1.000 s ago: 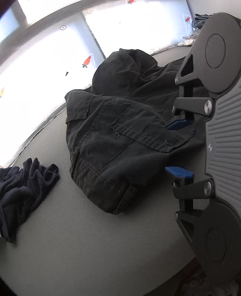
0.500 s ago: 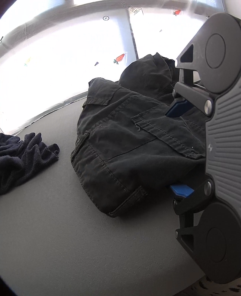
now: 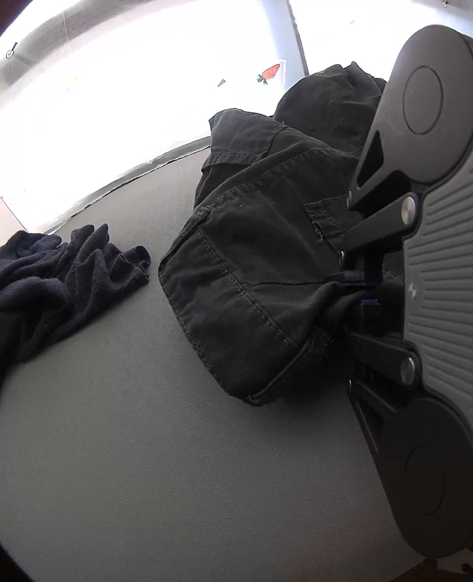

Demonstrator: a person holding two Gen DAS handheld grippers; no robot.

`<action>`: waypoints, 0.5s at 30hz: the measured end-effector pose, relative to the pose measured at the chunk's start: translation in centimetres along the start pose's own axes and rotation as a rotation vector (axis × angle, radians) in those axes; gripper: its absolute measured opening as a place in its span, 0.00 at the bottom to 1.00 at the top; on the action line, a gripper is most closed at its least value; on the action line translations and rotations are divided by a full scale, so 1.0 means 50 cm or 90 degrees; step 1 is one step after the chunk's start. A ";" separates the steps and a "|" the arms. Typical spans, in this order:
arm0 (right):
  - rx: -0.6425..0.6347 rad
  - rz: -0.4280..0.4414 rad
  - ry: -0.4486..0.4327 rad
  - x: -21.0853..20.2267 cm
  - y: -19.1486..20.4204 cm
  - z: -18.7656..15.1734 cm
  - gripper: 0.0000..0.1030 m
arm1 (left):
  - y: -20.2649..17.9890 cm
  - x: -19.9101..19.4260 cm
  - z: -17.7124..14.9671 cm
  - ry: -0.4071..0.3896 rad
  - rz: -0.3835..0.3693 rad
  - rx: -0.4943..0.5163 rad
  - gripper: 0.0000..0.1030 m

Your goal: Fold clothes

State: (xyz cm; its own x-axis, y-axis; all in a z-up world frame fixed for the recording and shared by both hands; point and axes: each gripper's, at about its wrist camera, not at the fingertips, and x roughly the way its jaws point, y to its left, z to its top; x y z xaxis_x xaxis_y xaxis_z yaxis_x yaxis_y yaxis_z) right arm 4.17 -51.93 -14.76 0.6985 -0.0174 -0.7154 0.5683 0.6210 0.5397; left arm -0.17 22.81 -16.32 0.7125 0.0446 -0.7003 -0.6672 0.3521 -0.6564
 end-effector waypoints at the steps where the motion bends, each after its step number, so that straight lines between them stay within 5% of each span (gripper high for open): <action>1: -0.002 -0.003 0.001 -0.001 0.001 -0.001 0.68 | -0.008 -0.012 0.004 -0.019 -0.001 0.016 0.05; 9: 0.027 0.013 0.047 -0.015 0.002 -0.018 0.58 | -0.046 -0.142 0.080 -0.161 0.005 0.091 0.04; 15: -0.067 -0.079 0.016 -0.046 0.033 -0.037 0.59 | -0.017 -0.120 0.061 -0.107 0.160 0.188 0.10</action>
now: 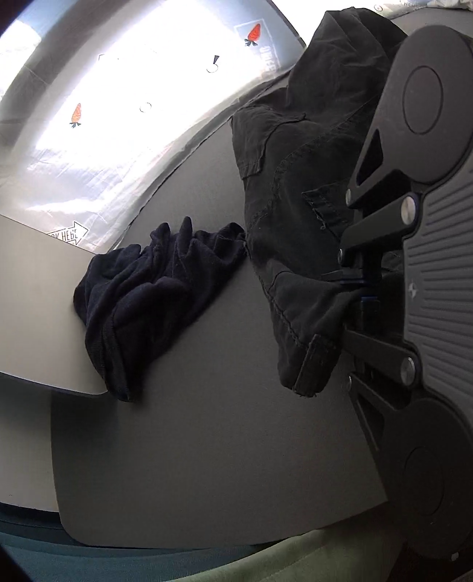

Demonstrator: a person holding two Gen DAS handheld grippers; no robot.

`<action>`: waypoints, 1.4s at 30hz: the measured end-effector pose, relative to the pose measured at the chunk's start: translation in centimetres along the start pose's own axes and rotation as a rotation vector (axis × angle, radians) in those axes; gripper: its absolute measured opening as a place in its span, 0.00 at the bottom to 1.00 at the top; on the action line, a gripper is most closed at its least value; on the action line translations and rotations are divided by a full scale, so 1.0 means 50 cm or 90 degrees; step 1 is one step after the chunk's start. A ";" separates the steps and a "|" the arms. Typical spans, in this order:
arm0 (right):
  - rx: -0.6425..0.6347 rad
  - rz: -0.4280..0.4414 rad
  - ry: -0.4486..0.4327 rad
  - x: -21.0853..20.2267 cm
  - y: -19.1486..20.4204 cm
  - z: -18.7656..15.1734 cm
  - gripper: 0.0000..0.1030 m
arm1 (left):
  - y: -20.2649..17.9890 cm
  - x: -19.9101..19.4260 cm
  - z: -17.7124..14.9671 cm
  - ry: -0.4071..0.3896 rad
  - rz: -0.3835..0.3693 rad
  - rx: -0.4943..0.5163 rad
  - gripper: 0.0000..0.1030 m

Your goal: Fold clothes

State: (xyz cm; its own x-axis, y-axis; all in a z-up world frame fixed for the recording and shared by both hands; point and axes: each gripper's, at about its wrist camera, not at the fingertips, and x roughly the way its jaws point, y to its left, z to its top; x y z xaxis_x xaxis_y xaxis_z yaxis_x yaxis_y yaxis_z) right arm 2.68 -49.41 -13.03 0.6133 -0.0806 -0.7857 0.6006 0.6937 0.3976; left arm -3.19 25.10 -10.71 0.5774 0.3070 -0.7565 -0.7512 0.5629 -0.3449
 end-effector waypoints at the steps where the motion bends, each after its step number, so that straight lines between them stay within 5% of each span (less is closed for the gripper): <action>1: -0.027 -0.023 -0.011 -0.007 0.011 0.002 0.59 | 0.004 -0.004 -0.004 0.005 0.002 -0.006 0.10; 9: -0.194 -0.157 -0.080 -0.039 0.119 0.026 0.60 | -0.032 -0.053 0.054 0.029 -0.034 0.050 0.21; 13: -0.110 -0.214 -0.149 -0.058 0.155 0.036 0.61 | -0.007 -0.084 0.109 0.075 -0.051 0.053 0.26; 15: -0.065 -0.232 -0.166 -0.070 0.164 0.035 0.64 | 0.000 -0.103 0.127 0.041 -0.017 0.082 0.26; 18: -0.093 -0.255 -0.201 -0.083 0.195 0.020 0.67 | 0.009 -0.130 0.153 -0.011 0.037 0.129 0.52; 20: -0.124 -0.273 -0.223 -0.090 0.219 0.010 0.69 | -0.007 -0.129 0.166 -0.036 0.080 0.189 0.58; 27: -0.209 -0.194 -0.190 -0.072 0.308 -0.030 0.77 | -0.074 -0.036 0.142 0.018 0.002 0.200 0.63; 31: -0.269 -0.121 -0.146 -0.046 0.373 -0.055 0.86 | -0.139 0.035 0.117 0.055 -0.047 0.203 0.80; 38: -0.358 0.044 -0.081 0.023 0.504 -0.092 0.87 | -0.261 0.149 0.089 0.068 -0.015 0.313 0.90; 42: -0.355 0.131 -0.015 0.095 0.575 -0.103 0.83 | -0.283 0.217 0.083 0.110 -0.009 0.281 0.97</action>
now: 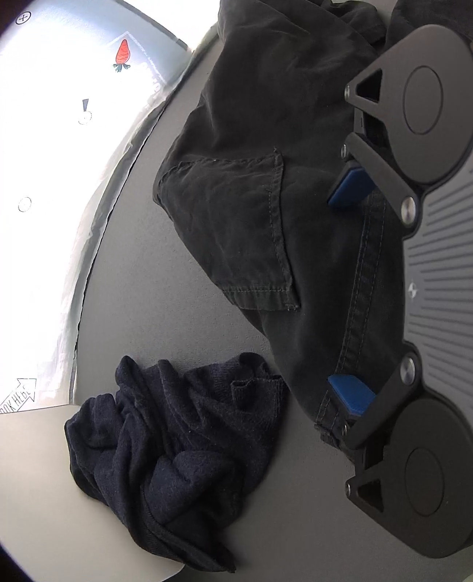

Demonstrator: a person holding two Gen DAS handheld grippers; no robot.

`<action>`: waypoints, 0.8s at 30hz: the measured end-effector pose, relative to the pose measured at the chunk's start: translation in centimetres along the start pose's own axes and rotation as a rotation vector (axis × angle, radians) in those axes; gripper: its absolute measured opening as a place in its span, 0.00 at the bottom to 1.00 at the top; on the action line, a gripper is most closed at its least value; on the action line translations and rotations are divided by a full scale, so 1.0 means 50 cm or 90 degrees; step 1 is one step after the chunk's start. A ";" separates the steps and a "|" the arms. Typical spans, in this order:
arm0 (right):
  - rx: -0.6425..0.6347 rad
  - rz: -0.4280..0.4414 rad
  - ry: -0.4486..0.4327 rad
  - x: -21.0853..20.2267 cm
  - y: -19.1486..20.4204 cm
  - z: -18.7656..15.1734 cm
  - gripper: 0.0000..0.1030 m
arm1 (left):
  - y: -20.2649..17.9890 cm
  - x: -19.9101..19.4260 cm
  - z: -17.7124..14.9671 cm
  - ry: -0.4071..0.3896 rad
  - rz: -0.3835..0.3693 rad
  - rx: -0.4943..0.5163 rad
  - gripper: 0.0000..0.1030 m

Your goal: Fold clothes

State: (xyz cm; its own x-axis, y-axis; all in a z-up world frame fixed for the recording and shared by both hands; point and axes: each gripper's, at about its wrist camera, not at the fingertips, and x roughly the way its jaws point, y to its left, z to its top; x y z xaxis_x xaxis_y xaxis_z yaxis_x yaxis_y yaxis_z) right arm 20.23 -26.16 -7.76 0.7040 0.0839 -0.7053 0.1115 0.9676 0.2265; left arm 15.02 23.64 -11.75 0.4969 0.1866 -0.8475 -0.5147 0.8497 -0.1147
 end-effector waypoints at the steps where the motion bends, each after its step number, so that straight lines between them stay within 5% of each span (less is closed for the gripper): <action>1: 0.007 0.022 0.014 0.025 0.014 0.006 0.82 | -0.004 0.013 0.002 0.008 0.003 -0.001 0.99; 7: 0.137 0.115 0.117 0.191 0.068 0.025 0.78 | -0.029 0.063 0.016 0.042 0.017 0.037 1.00; 9: 0.137 0.124 0.104 0.207 0.086 0.027 0.79 | -0.029 0.072 0.017 0.050 0.019 0.037 1.00; 13: 0.001 0.120 0.108 0.215 0.147 0.033 0.40 | -0.032 0.080 0.015 0.058 0.020 0.033 1.00; 14: -0.011 0.127 0.104 0.212 0.155 0.038 0.17 | -0.032 0.081 0.015 0.059 0.019 0.035 1.00; 16: -0.035 0.140 0.095 0.205 0.170 0.049 0.12 | -0.031 0.082 0.016 0.061 0.014 0.039 1.00; 18: -0.081 0.127 0.043 0.178 0.186 0.072 0.08 | -0.025 0.079 0.016 0.057 0.008 0.035 1.00; 21: -0.231 0.028 -0.125 0.091 0.220 0.136 0.07 | -0.029 0.077 0.011 0.044 0.012 0.042 1.00; 24: -0.276 -0.054 -0.292 -0.019 0.211 0.209 0.07 | -0.032 0.076 0.008 0.035 0.018 0.044 1.00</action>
State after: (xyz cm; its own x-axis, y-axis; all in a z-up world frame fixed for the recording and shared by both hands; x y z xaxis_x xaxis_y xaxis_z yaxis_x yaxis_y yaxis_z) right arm 28.09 -18.51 2.33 0.9445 -0.0141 -0.3281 -0.0471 0.9829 -0.1779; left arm 18.01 23.19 -14.60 0.4430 0.1847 -0.8773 -0.4774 0.8769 -0.0565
